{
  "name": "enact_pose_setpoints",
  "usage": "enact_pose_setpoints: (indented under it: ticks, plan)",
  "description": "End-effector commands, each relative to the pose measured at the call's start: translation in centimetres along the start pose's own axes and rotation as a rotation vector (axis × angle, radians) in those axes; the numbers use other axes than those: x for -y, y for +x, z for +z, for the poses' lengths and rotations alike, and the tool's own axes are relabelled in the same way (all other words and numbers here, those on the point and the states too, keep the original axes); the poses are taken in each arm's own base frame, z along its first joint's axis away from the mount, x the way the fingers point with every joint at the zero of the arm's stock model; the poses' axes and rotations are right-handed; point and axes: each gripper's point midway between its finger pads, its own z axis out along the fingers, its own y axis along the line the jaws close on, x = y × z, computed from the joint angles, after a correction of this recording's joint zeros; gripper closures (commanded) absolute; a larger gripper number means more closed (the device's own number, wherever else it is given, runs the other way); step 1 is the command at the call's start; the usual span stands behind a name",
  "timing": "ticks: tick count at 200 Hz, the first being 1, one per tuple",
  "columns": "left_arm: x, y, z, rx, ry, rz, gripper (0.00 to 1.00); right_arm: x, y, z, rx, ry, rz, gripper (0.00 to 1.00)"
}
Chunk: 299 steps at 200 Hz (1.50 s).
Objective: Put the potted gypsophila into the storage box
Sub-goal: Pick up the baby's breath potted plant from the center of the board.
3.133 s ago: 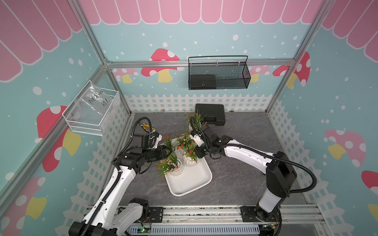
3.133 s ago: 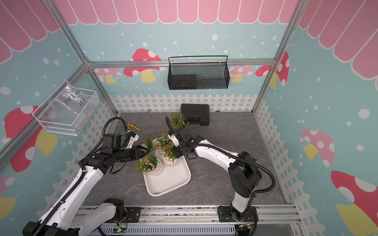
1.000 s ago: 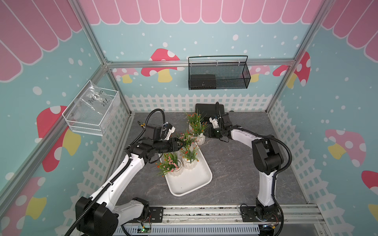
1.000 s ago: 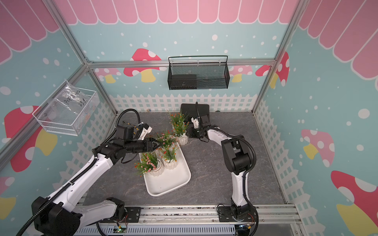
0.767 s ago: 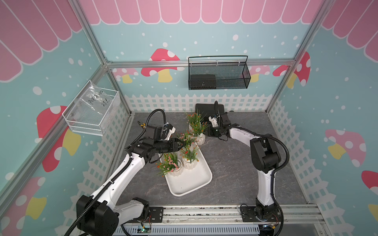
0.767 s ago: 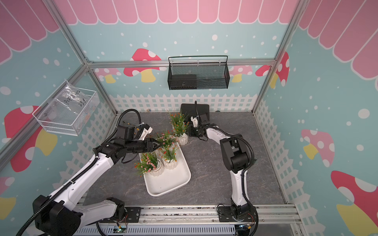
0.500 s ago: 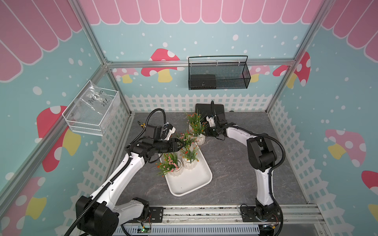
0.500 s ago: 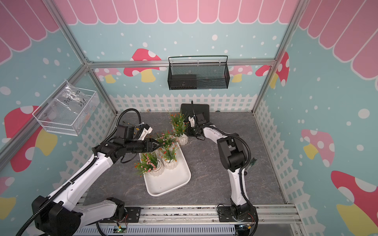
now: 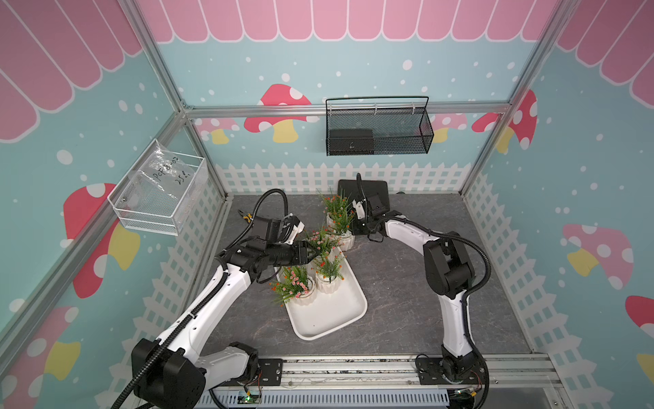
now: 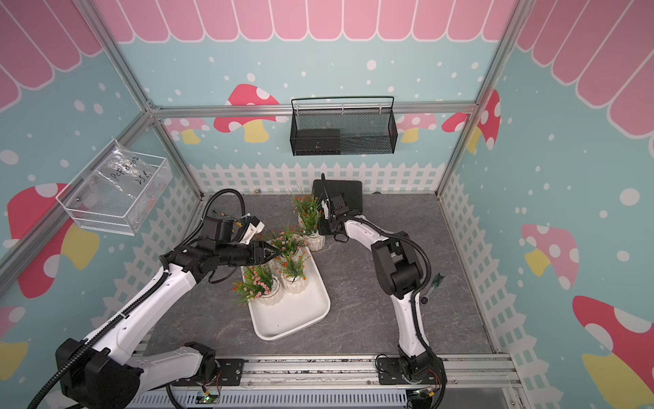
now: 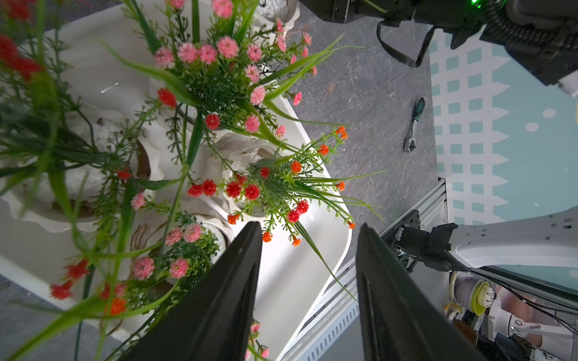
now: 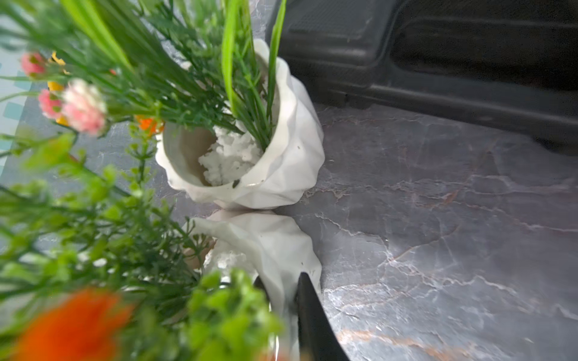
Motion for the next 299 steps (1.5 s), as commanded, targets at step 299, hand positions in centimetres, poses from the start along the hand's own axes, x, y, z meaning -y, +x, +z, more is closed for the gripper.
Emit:
enact_pose_setpoints:
  ticks: [299]
  plan:
    - [1.1, 5.7, -3.4, -0.002, -0.107, 0.109, 0.48, 0.6, 12.1, -23.4, 0.128, -0.05, -0.05, 1.0]
